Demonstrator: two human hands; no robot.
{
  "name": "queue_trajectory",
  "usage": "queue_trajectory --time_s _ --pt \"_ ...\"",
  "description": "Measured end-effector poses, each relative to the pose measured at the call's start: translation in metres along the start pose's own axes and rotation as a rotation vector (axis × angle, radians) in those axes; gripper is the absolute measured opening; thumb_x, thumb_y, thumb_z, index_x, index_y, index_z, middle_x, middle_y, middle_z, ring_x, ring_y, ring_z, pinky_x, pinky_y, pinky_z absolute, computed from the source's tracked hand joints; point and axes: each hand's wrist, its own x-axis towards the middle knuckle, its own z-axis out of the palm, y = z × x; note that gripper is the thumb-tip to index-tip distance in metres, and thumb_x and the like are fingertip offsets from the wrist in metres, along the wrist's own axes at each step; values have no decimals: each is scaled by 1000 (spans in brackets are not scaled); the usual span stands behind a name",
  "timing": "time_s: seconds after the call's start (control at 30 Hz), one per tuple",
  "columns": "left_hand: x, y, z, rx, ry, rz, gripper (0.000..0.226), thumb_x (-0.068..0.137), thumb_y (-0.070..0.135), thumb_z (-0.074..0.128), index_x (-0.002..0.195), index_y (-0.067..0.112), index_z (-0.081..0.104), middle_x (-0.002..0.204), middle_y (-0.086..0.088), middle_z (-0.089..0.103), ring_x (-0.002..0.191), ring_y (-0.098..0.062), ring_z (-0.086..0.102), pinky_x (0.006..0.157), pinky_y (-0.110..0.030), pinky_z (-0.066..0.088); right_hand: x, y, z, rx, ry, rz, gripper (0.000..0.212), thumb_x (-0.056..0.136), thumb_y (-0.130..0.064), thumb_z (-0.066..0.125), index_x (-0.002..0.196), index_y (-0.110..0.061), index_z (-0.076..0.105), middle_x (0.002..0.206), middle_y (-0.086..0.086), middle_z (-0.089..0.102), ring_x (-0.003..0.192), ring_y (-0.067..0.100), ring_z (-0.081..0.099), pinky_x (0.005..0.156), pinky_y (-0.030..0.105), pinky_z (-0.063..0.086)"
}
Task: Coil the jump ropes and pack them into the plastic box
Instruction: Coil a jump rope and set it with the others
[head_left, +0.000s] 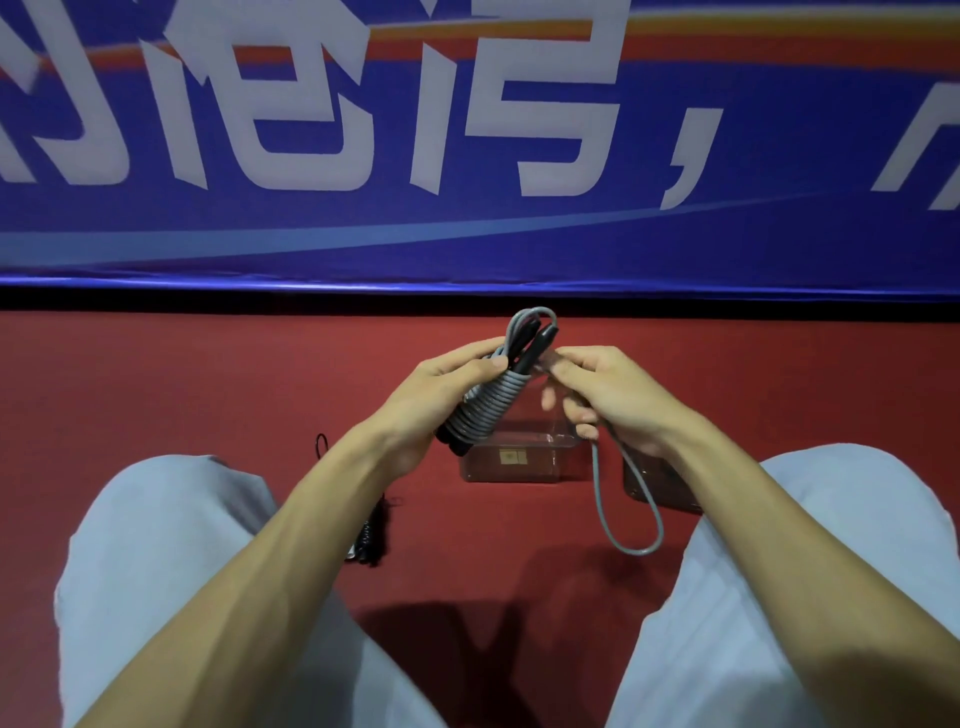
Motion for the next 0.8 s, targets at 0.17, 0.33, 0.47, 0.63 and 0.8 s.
queue_trajectory --time_s 0.17,0.33,0.47,0.63,0.8 --pt "2 -5 0 -63 95 -33 27 92 30 64 118 26 71 113 -1 73 98 -14 67 86 -32 53 -4 -1 -1 -143 -132 110 24 99 -18 55 104 4 58 66 4 57 40 7 35 38 24 45" --pt "4 -11 -6 50 246 22 22 90 28 68 112 29 72 88 -3 70 70 -13 62 60 -27 52 -1 5 -2 -524 -57 158 24 97 -20 57 96 3 59 53 -1 53 41 13 48 47 35 56" --pt "11 -20 -16 265 353 72 28 86 37 73 113 38 71 95 -2 74 73 -15 65 66 -32 53 -8 -1 2 -805 -61 74 13 100 -26 48 94 -19 57 68 0 60 55 20 66 66 41 59" --pt "13 -18 -21 816 345 93 41 81 55 71 121 46 64 111 8 73 104 -18 66 83 -38 55 -19 -9 7 -1157 -134 -288 13 100 -25 46 88 -22 49 83 -7 51 86 25 59 72 39 48" --pt "10 -18 -16 1069 0 23 47 77 51 75 122 49 63 94 16 72 97 -19 66 74 -32 48 -17 -1 14 -1319 -118 -570 18 97 -22 53 110 -22 66 96 -3 58 91 22 60 60 34 41"
